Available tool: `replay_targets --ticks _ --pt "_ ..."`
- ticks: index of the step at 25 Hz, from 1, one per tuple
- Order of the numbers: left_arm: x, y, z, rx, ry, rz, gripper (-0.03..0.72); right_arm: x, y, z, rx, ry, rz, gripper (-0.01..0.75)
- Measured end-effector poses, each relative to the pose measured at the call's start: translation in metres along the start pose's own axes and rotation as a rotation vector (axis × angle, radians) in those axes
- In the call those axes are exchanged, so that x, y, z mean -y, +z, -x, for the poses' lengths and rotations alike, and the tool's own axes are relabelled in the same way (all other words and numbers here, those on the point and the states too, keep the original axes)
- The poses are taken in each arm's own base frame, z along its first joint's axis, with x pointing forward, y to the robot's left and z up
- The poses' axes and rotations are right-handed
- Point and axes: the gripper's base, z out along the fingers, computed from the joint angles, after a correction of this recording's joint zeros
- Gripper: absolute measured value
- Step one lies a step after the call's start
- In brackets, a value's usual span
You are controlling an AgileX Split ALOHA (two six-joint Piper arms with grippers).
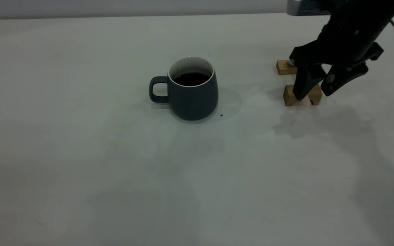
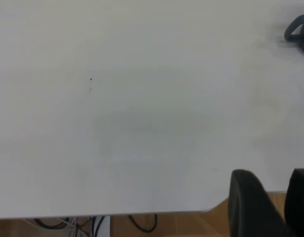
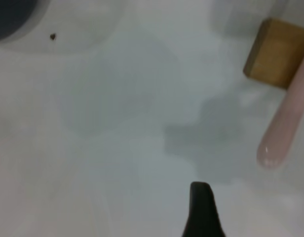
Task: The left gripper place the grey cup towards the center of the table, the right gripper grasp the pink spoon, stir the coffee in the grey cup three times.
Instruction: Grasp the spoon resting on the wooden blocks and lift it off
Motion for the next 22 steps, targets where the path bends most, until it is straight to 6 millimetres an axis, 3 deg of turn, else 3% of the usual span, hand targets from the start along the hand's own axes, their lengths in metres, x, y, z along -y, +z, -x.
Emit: replay_targets --ticks 7,15,18,22 --pt "0.000 0.000 0.000 0.000 0.000 0.000 0.247 0.007 0.023 0.010 -0.015 -0.025 -0.015 0.592" --pt "0.000 0.000 0.000 0.000 0.000 0.000 0.247 0.014 0.042 0.007 -0.042 -0.032 -0.050 0.575" --pt "0.000 0.000 0.000 0.000 0.000 0.000 0.247 0.016 0.042 0.007 -0.042 -0.043 -0.058 0.489" --pt "0.000 0.000 0.000 0.000 0.000 0.000 0.247 0.016 0.038 0.016 -0.013 -0.046 -0.062 0.241"
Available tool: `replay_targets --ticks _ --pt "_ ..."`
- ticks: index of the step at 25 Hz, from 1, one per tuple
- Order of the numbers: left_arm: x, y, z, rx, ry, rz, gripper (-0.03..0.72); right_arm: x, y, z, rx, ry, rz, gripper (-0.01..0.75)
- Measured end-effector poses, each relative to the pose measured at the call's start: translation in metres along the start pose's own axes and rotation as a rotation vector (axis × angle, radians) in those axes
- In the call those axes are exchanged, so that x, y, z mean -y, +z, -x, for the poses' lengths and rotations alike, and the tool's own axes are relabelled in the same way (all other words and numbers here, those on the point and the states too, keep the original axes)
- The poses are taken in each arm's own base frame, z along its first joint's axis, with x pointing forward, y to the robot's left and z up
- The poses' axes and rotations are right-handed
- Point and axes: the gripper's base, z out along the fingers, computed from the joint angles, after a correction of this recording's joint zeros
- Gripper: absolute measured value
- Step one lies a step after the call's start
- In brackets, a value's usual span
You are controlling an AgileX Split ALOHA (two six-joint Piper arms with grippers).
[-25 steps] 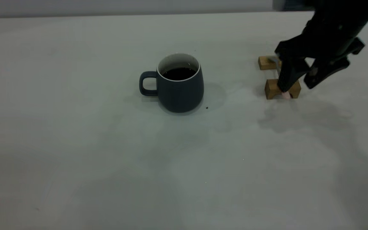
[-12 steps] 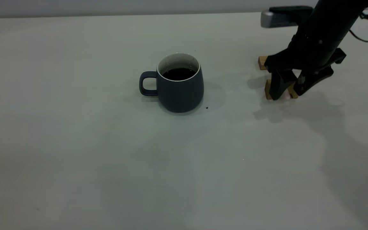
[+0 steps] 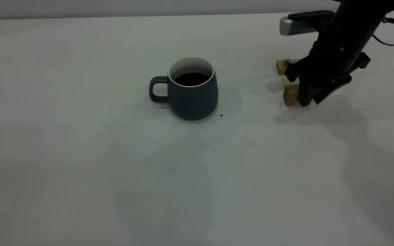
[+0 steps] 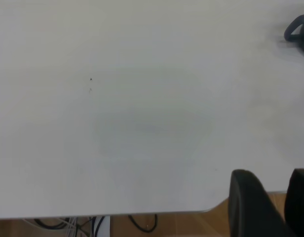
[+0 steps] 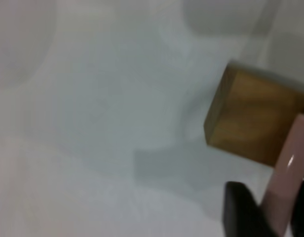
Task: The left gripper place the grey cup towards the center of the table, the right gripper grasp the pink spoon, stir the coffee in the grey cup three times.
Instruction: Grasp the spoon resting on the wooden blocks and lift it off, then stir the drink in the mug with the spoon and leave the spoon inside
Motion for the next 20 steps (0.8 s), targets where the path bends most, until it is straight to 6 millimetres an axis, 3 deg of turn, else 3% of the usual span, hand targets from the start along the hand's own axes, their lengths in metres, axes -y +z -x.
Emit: replay_targets --ticks 2,6,9,15,20 --pt "0.000 0.000 0.000 0.000 0.000 0.000 0.247 0.001 -0.001 0.003 0.010 0.001 -0.001 0.129" --pt "0.000 0.000 0.000 0.000 0.000 0.000 0.247 -0.001 -0.010 0.004 -0.027 -0.001 0.020 0.135" --pt "0.000 0.000 0.000 0.000 0.000 0.000 0.247 -0.005 -0.039 0.012 -0.046 0.031 0.047 0.135" --pt "0.000 0.000 0.000 0.000 0.000 0.000 0.247 -0.028 -0.122 0.040 -0.005 0.298 0.227 0.135" --pt "0.000 0.000 0.000 0.000 0.000 0.000 0.247 -0.060 -0.141 0.048 -0.077 0.511 0.541 0.135"
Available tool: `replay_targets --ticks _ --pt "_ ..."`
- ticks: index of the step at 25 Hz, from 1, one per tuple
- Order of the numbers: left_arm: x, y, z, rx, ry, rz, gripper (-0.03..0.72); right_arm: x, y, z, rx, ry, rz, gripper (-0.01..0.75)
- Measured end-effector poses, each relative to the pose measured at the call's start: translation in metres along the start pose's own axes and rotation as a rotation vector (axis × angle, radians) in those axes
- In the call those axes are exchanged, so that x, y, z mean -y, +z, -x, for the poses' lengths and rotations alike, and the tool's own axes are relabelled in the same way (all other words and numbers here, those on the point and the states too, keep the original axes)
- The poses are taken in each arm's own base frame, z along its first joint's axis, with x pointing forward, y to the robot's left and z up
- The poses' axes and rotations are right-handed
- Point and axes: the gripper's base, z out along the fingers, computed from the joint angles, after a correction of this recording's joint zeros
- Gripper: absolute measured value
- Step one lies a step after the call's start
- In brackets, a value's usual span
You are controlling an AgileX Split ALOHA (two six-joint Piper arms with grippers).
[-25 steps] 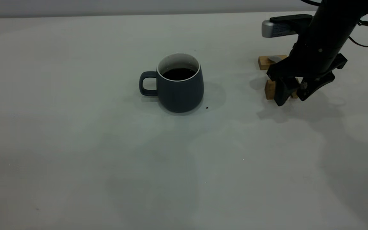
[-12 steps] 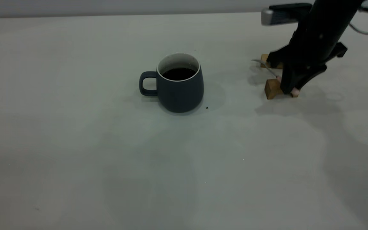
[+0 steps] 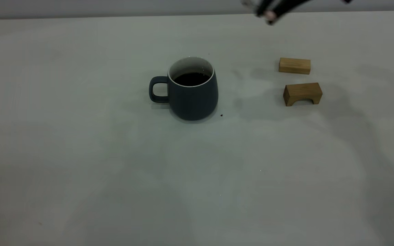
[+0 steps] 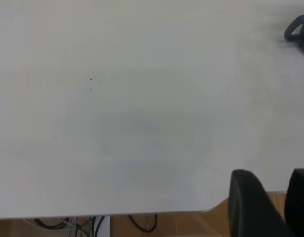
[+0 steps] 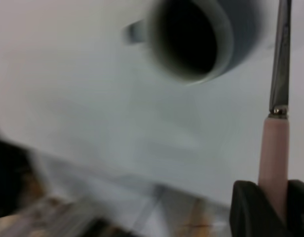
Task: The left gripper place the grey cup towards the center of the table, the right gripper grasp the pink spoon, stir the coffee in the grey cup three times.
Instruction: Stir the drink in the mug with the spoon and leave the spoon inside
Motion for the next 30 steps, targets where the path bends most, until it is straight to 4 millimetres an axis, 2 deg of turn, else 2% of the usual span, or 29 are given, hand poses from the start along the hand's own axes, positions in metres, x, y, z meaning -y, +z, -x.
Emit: replay_targets --ticks 3,8,12,16,18,22,27,30 --pt "0.000 0.000 0.000 0.000 0.000 0.000 0.247 -0.022 0.008 -0.002 0.027 0.118 0.125 0.135" --pt "0.000 0.000 0.000 0.000 0.000 0.000 0.247 -0.058 0.025 -0.008 0.040 0.428 0.288 0.135" --pt "0.000 0.000 0.000 0.000 0.000 0.000 0.247 -0.077 0.037 -0.016 0.001 0.653 0.339 0.135" --pt "0.000 0.000 0.000 0.000 0.000 0.000 0.247 -0.086 0.049 -0.024 -0.055 0.883 0.341 0.135" --pt "0.000 0.000 0.000 0.000 0.000 0.000 0.247 -0.087 0.058 -0.026 -0.078 0.977 0.339 0.135" --pt "0.000 0.000 0.000 0.000 0.000 0.000 0.247 -0.075 0.079 -0.020 -0.107 1.127 0.344 0.135" --pt "0.000 0.000 0.000 0.000 0.000 0.000 0.247 -0.044 0.109 -0.009 -0.118 1.242 0.327 0.135" --pt "0.000 0.000 0.000 0.000 0.000 0.000 0.247 -0.021 0.117 0.002 -0.102 1.269 0.328 0.135"
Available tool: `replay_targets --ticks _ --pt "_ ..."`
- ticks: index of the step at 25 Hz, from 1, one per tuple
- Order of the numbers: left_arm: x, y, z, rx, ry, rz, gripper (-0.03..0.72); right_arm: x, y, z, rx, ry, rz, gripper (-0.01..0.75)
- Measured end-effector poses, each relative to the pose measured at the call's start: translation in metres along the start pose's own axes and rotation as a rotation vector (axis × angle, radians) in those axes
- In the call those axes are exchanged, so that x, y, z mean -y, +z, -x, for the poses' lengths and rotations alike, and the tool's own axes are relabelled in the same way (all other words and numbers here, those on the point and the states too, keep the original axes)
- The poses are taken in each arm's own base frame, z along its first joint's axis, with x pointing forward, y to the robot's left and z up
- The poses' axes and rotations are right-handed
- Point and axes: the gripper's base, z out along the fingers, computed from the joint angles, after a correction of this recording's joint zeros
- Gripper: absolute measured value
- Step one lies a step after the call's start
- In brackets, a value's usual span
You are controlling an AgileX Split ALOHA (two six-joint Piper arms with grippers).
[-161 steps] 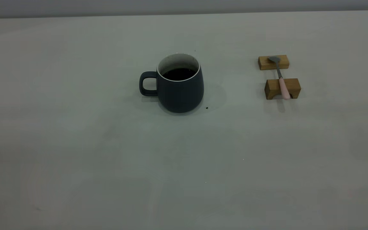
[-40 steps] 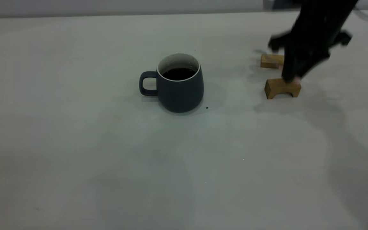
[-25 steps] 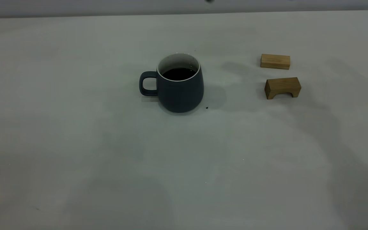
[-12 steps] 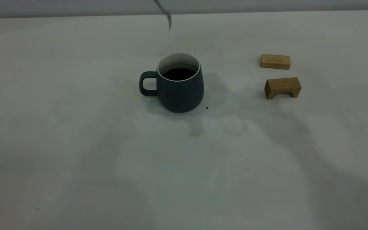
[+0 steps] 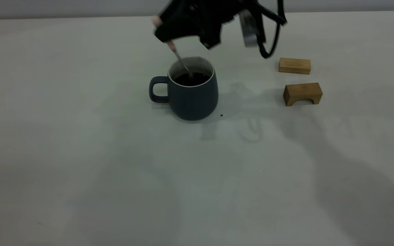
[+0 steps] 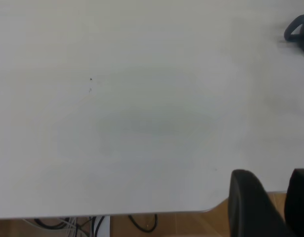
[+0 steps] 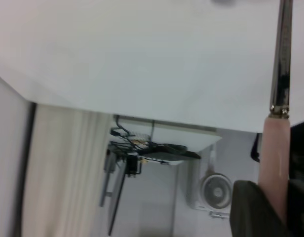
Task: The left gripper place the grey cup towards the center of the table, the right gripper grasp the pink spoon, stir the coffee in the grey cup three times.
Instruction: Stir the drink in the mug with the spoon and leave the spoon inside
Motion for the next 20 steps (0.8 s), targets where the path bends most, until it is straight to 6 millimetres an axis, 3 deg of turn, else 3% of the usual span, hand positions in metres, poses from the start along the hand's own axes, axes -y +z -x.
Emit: replay_targets --ticks 5,12,16,20 --pt "0.000 0.000 0.000 0.000 0.000 0.000 0.247 -0.001 0.005 0.031 -0.027 0.073 0.028 0.135" --pt "0.000 0.000 0.000 0.000 0.000 0.000 0.247 -0.007 0.017 0.038 -0.116 -0.035 0.069 0.135" --pt "0.000 0.000 0.000 0.000 0.000 0.000 0.247 -0.009 0.009 0.046 -0.089 -0.068 0.053 0.135" --pt "0.000 0.000 0.000 0.000 0.000 0.000 0.247 -0.011 -0.005 0.059 -0.089 0.028 0.001 0.135"
